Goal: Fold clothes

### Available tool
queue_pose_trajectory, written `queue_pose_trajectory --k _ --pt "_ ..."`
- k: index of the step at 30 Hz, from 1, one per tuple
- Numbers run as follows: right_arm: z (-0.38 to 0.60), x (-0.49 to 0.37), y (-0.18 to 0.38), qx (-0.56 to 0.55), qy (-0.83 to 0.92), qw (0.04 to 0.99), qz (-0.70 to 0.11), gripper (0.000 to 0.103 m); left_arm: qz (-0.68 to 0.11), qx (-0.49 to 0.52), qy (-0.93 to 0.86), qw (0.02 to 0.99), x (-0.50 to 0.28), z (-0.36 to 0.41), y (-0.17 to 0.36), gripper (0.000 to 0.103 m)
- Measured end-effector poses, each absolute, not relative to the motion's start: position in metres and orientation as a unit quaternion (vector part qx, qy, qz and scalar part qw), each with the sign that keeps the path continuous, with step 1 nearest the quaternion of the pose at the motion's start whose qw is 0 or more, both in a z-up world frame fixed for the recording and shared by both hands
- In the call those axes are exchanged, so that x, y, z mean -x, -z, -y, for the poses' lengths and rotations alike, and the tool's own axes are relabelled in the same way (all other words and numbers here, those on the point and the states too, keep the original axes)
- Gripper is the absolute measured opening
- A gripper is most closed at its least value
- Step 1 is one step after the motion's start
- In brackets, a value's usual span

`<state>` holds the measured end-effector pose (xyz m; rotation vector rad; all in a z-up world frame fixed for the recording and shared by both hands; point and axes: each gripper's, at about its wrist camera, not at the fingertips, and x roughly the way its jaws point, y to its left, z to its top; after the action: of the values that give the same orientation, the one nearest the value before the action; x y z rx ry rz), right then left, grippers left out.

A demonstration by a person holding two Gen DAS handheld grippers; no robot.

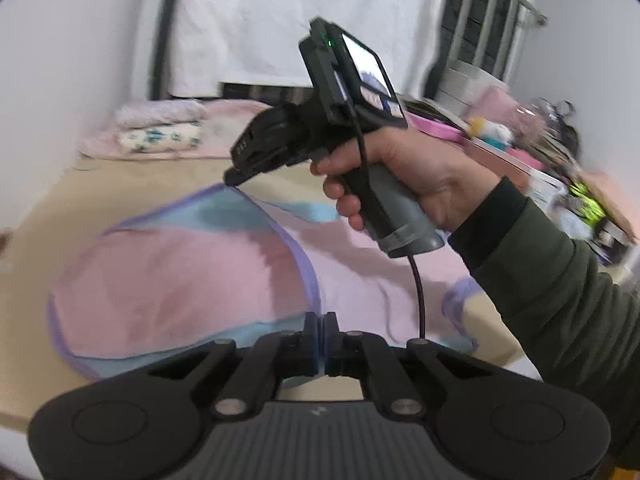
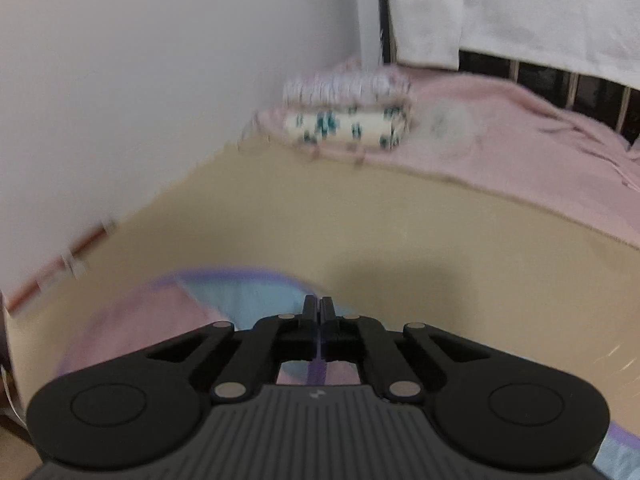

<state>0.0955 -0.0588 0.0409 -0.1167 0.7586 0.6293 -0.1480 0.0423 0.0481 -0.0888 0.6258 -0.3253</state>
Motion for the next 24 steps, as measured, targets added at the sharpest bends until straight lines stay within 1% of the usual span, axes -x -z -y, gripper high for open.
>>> queue_pose_trajectory --k 2,3,4,5,6,7,8,9,10,11,12,13,14,15,19,22,24 --pt "0.051 -0.098 -0.043 0.050 -0.306 0.880 -0.360 0.001 -0.313 0.056 0.128 0.939 0.147 -0.047 -0.037 0.002" --pt "0.042 -0.100 -0.032 0.065 -0.309 0.878 -0.360 0.005 -0.317 0.065 0.116 0.939 0.147 -0.051 -0.031 0.003" --pt "0.037 -0.100 -0.024 0.075 -0.310 0.876 -0.361 0.007 -0.321 0.072 0.107 0.938 0.147 -0.054 -0.025 0.009" --pt "0.039 -0.097 -0.021 0.077 -0.302 0.876 -0.369 0.007 -0.326 0.071 0.107 0.937 0.149 -0.057 -0.023 0.012" --pt "0.046 -0.092 -0.022 0.073 -0.298 0.877 -0.370 0.011 -0.324 0.067 0.111 0.937 0.152 -0.060 -0.025 0.019" --pt "0.065 -0.081 -0.030 0.053 -0.299 0.885 -0.354 0.015 -0.319 0.063 0.117 0.938 0.155 -0.062 -0.027 0.022" --pt "0.090 -0.066 -0.042 0.035 -0.298 0.894 -0.332 0.032 -0.306 0.058 0.125 0.942 0.153 -0.060 -0.033 0.024" --pt "0.116 -0.050 -0.052 0.021 -0.292 0.904 -0.310 0.046 -0.292 0.052 0.133 0.946 0.152 -0.058 -0.039 0.031" --pt "0.143 -0.032 -0.060 0.019 -0.272 0.917 -0.291 0.046 -0.278 0.046 0.141 0.949 0.150 -0.056 -0.044 0.037" --pt "0.168 -0.015 -0.065 0.019 -0.250 0.927 -0.280 0.045 -0.263 0.041 0.149 0.952 0.149 -0.053 -0.050 0.037" --pt "0.189 -0.001 -0.061 0.026 -0.225 0.930 -0.288 0.043 -0.252 0.034 0.159 0.954 0.147 -0.048 -0.055 0.037" --pt "0.210 0.013 -0.058 0.032 -0.199 0.933 -0.297 0.040 -0.253 0.024 0.175 0.951 0.140 -0.034 -0.054 0.037" --pt "0.231 0.026 -0.055 0.039 -0.173 0.936 -0.305 0.032 -0.256 0.014 0.189 0.948 0.134 -0.019 -0.054 0.037" --pt "0.249 0.040 -0.051 0.045 -0.153 0.937 -0.311 0.031 -0.261 0.008 0.199 0.944 0.130 -0.004 -0.052 0.037" --pt "0.290 0.090 -0.037 0.034 -0.115 0.944 -0.308 0.032 -0.282 -0.024 0.257 0.924 0.123 0.056 -0.044 0.038" --pt "0.320 0.123 -0.028 0.012 -0.074 0.950 -0.302 0.032 -0.272 -0.069 0.278 0.919 0.128 0.092 -0.034 0.042" --pt "0.335 0.129 -0.020 -0.004 -0.052 0.952 -0.303 0.032 -0.271 -0.094 0.286 0.914 0.130 0.107 -0.023 0.040"
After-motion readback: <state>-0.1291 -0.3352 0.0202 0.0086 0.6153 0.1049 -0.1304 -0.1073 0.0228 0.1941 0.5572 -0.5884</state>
